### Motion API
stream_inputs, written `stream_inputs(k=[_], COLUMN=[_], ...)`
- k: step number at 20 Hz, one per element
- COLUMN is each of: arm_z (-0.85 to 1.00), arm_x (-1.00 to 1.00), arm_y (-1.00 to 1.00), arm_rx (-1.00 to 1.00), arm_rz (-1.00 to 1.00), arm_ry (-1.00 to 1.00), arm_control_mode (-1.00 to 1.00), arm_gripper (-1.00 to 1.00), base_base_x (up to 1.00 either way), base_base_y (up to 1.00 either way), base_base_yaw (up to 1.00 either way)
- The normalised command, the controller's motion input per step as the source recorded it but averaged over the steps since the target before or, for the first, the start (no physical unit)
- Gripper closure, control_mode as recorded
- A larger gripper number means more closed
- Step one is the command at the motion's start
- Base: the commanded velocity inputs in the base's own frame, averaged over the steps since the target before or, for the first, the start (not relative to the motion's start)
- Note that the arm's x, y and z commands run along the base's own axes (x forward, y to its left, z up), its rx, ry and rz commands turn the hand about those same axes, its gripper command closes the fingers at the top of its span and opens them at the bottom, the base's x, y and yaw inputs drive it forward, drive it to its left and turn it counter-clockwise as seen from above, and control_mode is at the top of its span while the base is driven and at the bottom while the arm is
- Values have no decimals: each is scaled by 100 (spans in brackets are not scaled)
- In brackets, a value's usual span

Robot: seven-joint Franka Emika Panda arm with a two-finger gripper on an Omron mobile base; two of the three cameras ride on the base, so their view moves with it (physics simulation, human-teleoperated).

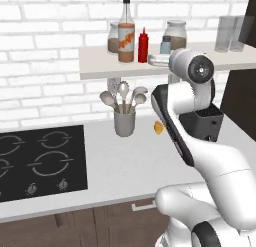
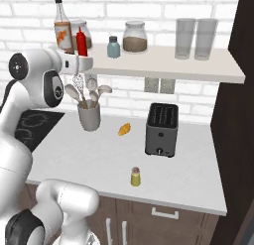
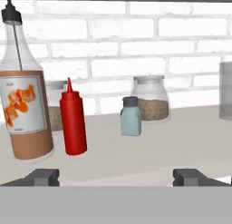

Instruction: Put the shaker and condiment bottle from the counter next to their counterparts in the cabinet.

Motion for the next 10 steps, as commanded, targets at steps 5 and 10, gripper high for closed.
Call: stream_inputs(k=[5,10], arm_z=[0,0], arm_x=[-40,-46], arm_y=[-26,-30], arm_rx=[0,0], arm_rz=[1,3], arm_ry=[0,0], arm_control_mode=[-100,-100], arm_gripper=[-100,-100], base_base_x=[0,0], base_base_y=[0,0], base_base_yaw=[0,0])
